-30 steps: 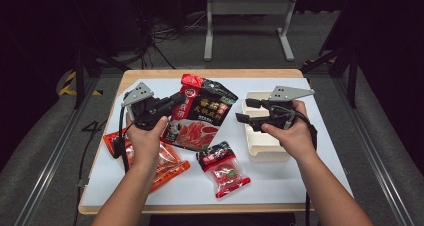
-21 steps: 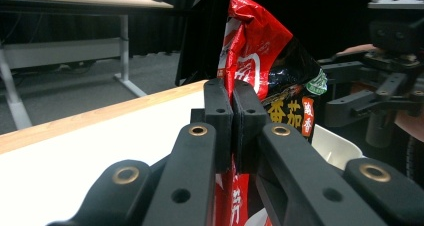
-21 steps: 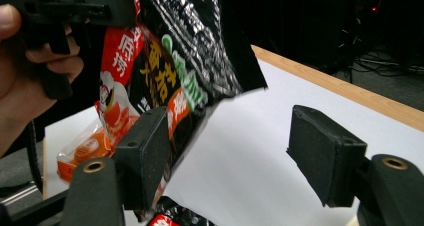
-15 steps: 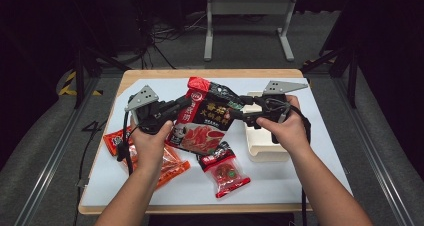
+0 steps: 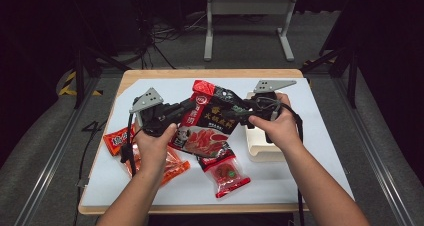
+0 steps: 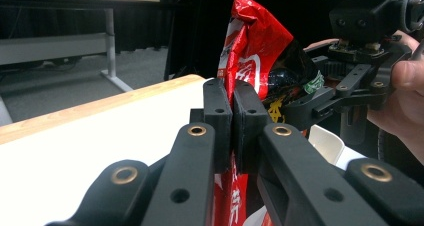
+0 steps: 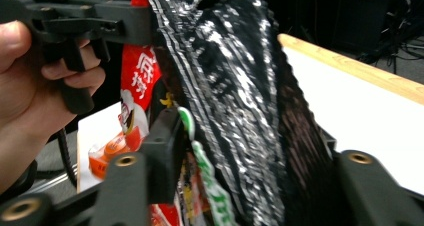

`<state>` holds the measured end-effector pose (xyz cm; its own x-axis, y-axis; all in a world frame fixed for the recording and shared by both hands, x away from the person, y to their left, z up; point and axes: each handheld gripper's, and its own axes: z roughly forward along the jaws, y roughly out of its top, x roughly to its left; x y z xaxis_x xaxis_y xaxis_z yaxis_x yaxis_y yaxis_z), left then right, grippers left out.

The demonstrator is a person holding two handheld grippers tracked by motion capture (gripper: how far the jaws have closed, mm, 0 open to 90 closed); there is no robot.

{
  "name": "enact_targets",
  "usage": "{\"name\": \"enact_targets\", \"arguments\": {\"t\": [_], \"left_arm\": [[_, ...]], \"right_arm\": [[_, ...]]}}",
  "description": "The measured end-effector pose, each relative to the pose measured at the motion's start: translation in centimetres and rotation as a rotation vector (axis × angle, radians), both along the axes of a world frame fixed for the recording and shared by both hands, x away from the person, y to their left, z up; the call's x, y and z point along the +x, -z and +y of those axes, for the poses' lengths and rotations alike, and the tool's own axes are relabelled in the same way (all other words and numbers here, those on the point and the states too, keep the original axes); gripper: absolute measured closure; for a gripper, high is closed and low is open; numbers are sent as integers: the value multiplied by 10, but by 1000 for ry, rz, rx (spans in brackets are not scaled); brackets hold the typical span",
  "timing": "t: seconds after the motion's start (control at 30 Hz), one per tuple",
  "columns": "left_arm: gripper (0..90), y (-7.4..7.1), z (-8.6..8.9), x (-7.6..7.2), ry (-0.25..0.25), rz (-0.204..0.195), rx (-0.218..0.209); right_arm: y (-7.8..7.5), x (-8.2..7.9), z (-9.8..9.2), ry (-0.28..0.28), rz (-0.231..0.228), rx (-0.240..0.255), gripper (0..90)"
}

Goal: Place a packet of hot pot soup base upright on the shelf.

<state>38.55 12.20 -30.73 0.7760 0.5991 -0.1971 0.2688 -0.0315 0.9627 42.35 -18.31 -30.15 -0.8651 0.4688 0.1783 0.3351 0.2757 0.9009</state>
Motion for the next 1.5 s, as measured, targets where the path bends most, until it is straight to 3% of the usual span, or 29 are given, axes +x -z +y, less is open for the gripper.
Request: {"name": "enact_targets", "arguments": {"t": [0.2, 0.27, 0.57, 0.93, 1.33, 1.5], "left_arm": [[866, 0, -1, 0, 3, 0, -4], [856, 1, 0, 2, 11, 16, -17], [849, 4, -1, 4, -2, 32, -17], [825, 5, -1, 6, 3, 42, -25], [582, 5, 2, 8, -21, 43, -2], [535, 5, 5, 9, -36, 43, 12]], "right_arm": [[-4, -1, 0, -33, 7, -24, 661], [-7, -2, -1, -34, -9, -40, 710], [-14, -5, 0, -19, -49, -75, 747], [-29, -8, -1, -16, -105, -66, 789], [-45, -6, -11, 5, -160, -69, 793], [-54, -4, -17, 14, -188, -82, 792]]}}
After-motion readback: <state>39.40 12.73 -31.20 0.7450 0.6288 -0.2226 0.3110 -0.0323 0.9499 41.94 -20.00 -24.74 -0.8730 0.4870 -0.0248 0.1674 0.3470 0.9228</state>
